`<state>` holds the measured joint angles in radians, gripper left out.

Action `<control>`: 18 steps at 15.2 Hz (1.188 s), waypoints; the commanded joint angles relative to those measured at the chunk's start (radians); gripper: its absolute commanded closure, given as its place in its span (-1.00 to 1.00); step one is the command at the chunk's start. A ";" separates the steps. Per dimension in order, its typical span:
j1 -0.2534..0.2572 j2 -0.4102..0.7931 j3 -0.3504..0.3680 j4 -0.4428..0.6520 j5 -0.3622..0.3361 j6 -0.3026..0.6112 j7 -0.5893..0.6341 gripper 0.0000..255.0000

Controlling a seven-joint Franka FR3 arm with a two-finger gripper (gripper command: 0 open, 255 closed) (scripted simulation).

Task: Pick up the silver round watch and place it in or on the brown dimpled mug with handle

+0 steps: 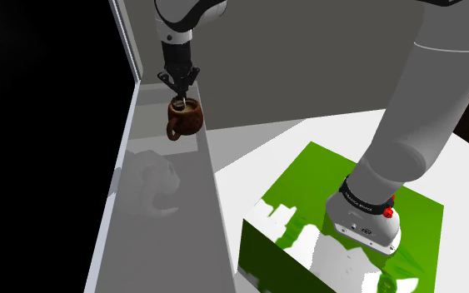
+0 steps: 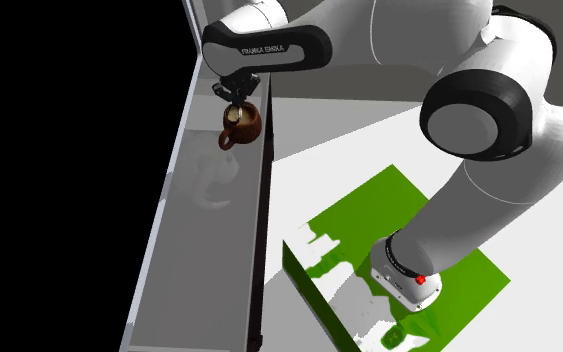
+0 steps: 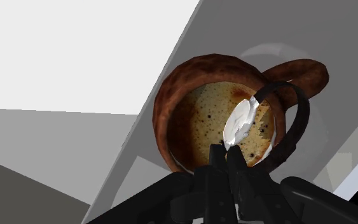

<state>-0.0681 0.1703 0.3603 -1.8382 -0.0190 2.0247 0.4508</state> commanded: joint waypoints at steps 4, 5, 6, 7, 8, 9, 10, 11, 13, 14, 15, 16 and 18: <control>0.000 0.000 0.000 0.000 0.000 0.000 0.000 -1.00; 0.000 0.000 0.000 0.000 0.000 0.000 0.000 -1.00; 0.000 0.000 0.000 0.000 0.000 0.000 0.000 -1.00; 0.000 0.000 0.000 0.000 0.000 0.000 0.000 -1.00; -0.001 -0.010 0.000 0.022 0.004 -0.031 -0.003 -1.00; -0.003 -0.018 0.001 0.045 0.007 -0.062 -0.005 -1.00; -0.004 -0.026 0.001 0.070 0.010 -0.094 -0.007 -1.00; -0.004 -0.030 0.001 0.091 0.012 -0.119 -0.008 -1.00; -0.005 -0.031 0.001 0.090 0.012 -0.119 -0.008 -1.00; -0.005 -0.030 0.001 0.091 0.012 -0.119 -0.008 -1.00; -0.005 -0.030 0.001 0.091 0.012 -0.119 -0.008 -1.00; -0.005 -0.030 0.001 0.091 0.012 -0.119 -0.008 -1.00; -0.005 -0.030 0.001 0.091 0.012 -0.119 -0.008 -1.00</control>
<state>-0.0726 0.1399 0.3610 -1.7478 -0.0069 1.9058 0.4427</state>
